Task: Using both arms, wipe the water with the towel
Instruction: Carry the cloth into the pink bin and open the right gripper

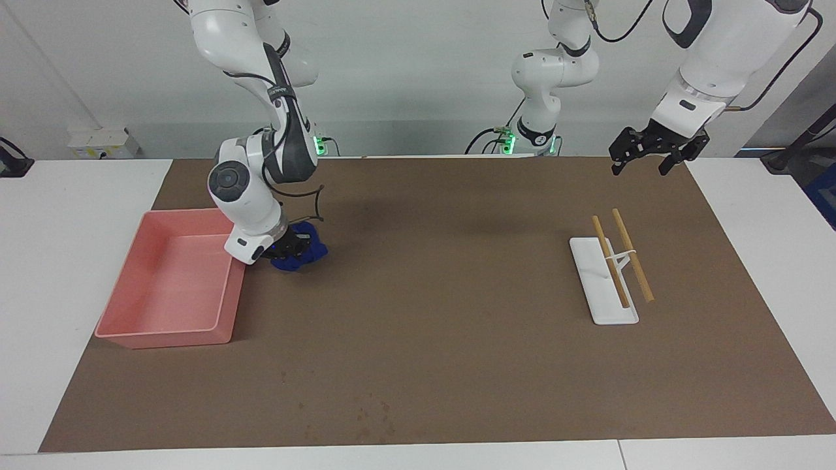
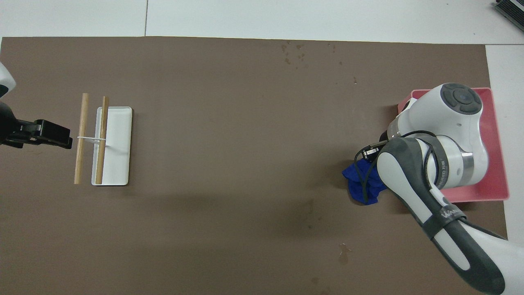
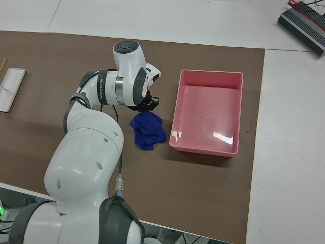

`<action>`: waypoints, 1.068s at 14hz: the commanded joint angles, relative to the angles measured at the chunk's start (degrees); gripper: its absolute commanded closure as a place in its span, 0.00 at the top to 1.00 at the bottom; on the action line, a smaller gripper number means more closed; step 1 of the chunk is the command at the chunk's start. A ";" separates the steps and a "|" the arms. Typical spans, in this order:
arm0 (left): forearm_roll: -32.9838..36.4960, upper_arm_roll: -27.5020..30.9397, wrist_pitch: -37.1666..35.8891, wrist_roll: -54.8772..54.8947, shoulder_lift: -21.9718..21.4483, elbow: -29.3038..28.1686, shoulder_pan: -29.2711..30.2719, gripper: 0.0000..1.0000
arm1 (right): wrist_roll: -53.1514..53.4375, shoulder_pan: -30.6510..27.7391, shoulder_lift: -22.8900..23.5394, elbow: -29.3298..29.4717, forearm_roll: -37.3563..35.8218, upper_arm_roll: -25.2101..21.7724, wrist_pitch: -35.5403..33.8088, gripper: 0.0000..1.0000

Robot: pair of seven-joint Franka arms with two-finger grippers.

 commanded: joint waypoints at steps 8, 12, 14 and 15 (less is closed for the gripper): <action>0.89 -0.30 0.92 0.20 -1.31 -1.67 0.36 1.00 | -4.67 -5.68 -12.32 6.30 -0.14 -0.18 -18.28 0.00; 0.89 -0.30 0.92 0.20 -1.31 -1.67 0.36 1.00 | -14.42 -12.36 -13.13 13.50 -1.98 -0.18 -25.15 0.00; 0.89 -0.30 0.92 0.20 -1.31 -1.67 0.36 1.00 | -20.13 -14.74 -13.04 14.92 -4.87 -0.18 -24.99 0.00; 0.89 -0.30 0.92 0.20 -1.31 -1.67 0.36 1.00 | -23.12 -16.05 -13.04 14.75 -6.45 -0.09 -23.42 0.00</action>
